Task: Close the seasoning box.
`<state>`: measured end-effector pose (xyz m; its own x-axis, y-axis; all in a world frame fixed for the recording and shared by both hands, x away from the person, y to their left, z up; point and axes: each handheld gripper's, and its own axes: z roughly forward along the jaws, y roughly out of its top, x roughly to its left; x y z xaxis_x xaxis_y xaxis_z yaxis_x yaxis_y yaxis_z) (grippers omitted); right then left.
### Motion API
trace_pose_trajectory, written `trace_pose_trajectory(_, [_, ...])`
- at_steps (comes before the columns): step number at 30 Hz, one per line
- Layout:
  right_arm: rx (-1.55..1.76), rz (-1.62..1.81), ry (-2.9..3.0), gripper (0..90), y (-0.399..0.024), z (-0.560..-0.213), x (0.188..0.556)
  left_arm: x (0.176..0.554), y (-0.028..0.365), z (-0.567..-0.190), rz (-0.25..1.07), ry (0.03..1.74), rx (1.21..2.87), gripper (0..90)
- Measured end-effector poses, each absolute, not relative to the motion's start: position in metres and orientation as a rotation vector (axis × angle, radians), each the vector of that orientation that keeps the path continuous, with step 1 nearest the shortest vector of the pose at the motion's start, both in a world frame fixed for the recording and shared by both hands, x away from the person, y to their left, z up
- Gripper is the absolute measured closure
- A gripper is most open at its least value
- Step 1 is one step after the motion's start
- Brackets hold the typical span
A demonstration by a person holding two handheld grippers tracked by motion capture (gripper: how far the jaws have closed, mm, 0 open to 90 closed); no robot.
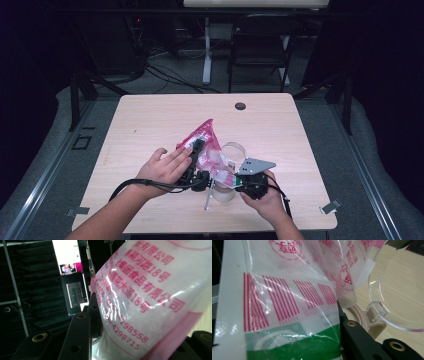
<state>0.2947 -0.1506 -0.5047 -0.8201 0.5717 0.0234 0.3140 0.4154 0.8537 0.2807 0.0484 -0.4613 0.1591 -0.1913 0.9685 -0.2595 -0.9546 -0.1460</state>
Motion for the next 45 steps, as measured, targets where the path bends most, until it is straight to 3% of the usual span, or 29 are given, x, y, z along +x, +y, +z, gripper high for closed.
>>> trace_pose_trajectory(45, [0.767, 1.317, 2.443, 90.0, -0.1471, -0.5075, 0.2957, 0.2770, 0.0412, -0.4604, 1.956, -0.499, 2.349, 67.5])
